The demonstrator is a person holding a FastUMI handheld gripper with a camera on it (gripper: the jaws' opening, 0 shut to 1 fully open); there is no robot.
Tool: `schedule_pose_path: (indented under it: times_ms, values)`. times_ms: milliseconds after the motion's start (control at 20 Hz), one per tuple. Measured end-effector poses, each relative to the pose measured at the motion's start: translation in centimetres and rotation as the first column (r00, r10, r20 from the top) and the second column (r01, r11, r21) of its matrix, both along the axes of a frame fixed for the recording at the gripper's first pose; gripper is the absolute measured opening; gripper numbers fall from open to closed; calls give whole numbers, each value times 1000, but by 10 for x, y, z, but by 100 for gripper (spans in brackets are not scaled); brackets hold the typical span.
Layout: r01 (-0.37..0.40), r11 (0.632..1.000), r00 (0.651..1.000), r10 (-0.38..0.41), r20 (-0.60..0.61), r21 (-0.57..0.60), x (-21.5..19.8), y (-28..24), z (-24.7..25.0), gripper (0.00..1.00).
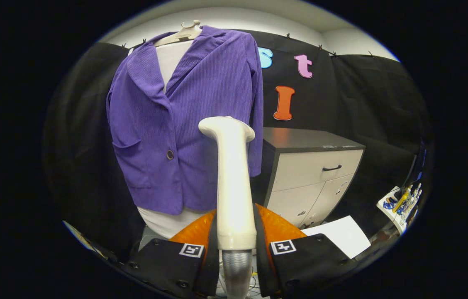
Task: Iron the clothes twice with a garment steamer, once on the left side and once on the right side.
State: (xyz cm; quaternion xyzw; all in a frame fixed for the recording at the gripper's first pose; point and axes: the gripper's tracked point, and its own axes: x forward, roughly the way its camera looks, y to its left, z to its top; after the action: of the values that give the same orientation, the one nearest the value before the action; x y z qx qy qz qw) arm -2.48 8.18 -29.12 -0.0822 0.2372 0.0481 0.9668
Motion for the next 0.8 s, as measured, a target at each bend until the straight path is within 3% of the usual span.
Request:
schedule_pose_path:
  times_ms: [800]
  values:
    - [7, 999, 985, -15, -172, -45, -42, -3, -87, 45]
